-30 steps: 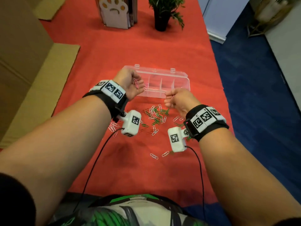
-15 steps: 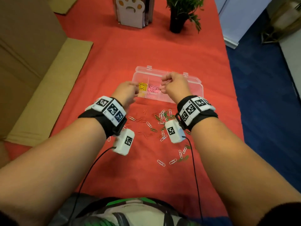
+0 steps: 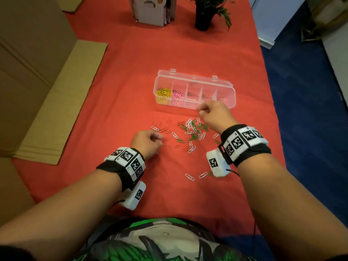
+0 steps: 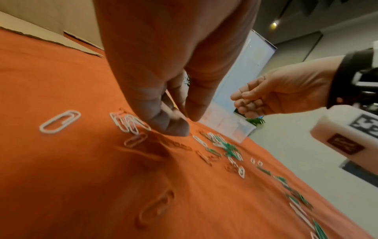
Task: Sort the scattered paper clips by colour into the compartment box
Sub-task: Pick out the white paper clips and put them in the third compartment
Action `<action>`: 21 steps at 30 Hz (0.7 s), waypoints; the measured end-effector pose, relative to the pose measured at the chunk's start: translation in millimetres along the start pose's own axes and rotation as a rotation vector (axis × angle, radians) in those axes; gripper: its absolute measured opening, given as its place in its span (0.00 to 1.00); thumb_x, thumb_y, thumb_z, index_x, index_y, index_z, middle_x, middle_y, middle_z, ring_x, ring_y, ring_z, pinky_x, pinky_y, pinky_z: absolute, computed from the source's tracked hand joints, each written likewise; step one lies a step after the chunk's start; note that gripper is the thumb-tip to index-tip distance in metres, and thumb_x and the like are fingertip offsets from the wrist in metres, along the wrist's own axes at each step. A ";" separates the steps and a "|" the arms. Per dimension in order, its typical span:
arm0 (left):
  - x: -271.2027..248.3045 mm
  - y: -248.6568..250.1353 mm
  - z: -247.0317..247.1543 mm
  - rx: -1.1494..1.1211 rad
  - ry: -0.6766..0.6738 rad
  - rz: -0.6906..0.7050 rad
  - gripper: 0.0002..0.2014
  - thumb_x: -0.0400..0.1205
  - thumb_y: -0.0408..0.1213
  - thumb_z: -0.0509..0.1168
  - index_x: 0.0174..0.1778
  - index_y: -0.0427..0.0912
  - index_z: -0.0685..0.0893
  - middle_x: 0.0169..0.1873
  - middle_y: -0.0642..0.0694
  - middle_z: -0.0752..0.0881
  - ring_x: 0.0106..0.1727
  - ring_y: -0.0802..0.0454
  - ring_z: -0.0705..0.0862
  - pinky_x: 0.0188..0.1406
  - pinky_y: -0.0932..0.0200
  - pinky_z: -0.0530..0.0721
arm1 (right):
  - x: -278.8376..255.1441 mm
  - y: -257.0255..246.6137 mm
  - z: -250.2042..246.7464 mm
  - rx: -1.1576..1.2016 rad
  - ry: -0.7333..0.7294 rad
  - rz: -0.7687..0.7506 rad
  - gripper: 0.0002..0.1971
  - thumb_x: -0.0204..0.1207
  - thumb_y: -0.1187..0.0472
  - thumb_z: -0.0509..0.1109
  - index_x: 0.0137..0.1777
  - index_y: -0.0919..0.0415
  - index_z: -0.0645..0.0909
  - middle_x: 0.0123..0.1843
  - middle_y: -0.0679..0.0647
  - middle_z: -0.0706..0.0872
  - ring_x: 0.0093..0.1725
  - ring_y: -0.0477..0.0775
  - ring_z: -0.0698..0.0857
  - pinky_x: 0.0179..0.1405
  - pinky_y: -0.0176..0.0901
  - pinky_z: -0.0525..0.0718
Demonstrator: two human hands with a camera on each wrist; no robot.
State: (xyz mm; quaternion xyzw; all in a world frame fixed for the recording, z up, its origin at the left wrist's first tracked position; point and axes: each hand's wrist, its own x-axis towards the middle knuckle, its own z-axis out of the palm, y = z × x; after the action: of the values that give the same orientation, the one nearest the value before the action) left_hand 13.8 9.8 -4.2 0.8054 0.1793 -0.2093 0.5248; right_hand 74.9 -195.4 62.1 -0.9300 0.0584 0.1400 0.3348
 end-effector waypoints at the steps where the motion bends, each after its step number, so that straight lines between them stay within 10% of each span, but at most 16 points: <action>1: -2.0 -2.0 2.6 0.035 -0.009 -0.001 0.14 0.72 0.23 0.67 0.29 0.49 0.81 0.26 0.50 0.82 0.22 0.54 0.78 0.39 0.54 0.84 | -9.9 9.3 2.6 -0.002 -0.017 0.028 0.11 0.77 0.69 0.63 0.54 0.63 0.84 0.31 0.44 0.77 0.33 0.45 0.77 0.39 0.34 0.72; 13: -18.6 -18.3 -17.9 0.308 0.257 0.095 0.15 0.70 0.22 0.61 0.42 0.47 0.82 0.37 0.49 0.84 0.42 0.49 0.83 0.46 0.60 0.79 | -80.9 51.7 54.6 -0.044 -0.073 0.062 0.06 0.75 0.65 0.65 0.44 0.60 0.84 0.36 0.51 0.82 0.39 0.49 0.79 0.34 0.34 0.67; 21: -11.6 -58.0 -42.7 0.373 0.350 0.096 0.18 0.69 0.28 0.67 0.54 0.44 0.86 0.52 0.38 0.87 0.50 0.45 0.88 0.60 0.52 0.84 | -80.2 4.8 98.8 -0.150 -0.178 -0.225 0.08 0.76 0.63 0.64 0.50 0.61 0.84 0.51 0.61 0.82 0.54 0.61 0.81 0.54 0.46 0.78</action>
State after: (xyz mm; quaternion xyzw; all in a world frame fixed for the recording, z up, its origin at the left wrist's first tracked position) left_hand -19.2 70.6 -27.4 0.9197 0.1873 -0.0708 0.3377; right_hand -24.4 -134.9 10.5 -0.9369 -0.0868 0.1874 0.2820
